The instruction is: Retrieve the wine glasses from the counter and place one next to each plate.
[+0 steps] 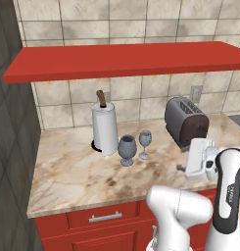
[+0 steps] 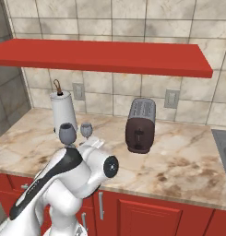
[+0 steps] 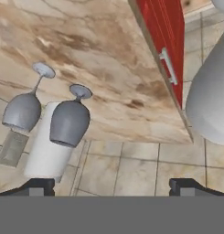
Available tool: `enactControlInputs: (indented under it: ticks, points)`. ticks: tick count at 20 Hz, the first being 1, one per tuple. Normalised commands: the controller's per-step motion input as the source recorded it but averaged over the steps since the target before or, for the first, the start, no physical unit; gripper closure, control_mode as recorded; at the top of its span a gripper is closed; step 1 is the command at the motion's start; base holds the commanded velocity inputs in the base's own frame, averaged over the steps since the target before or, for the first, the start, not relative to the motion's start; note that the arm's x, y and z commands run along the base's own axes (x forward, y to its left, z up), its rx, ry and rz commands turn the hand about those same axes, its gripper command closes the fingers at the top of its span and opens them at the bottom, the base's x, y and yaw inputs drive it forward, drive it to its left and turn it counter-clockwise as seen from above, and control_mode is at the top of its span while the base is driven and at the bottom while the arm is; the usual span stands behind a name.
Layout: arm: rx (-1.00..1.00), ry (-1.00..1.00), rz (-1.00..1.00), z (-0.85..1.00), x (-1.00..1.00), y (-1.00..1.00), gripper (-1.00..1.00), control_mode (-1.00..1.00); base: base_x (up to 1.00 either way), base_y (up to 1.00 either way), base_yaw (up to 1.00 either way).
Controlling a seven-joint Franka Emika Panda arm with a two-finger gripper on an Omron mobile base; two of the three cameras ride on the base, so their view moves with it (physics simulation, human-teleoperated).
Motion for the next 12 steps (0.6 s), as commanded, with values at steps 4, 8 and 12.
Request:
enactControlInputs:
  ticks: [4,8,12]
  points:
    - [0.21,-0.05,0.03,-0.29,0.37,0.00,-1.00,-1.00,0.00,0.00,0.00]
    - [0.02,0.08,0.15,-0.11,0.68,0.00,-1.00,-1.00,0.00,0.00,0.00]
    - [0.03,0.17,0.15,-0.06,0.81,0.00,-1.00,-1.00,0.00,0.00,0.00]
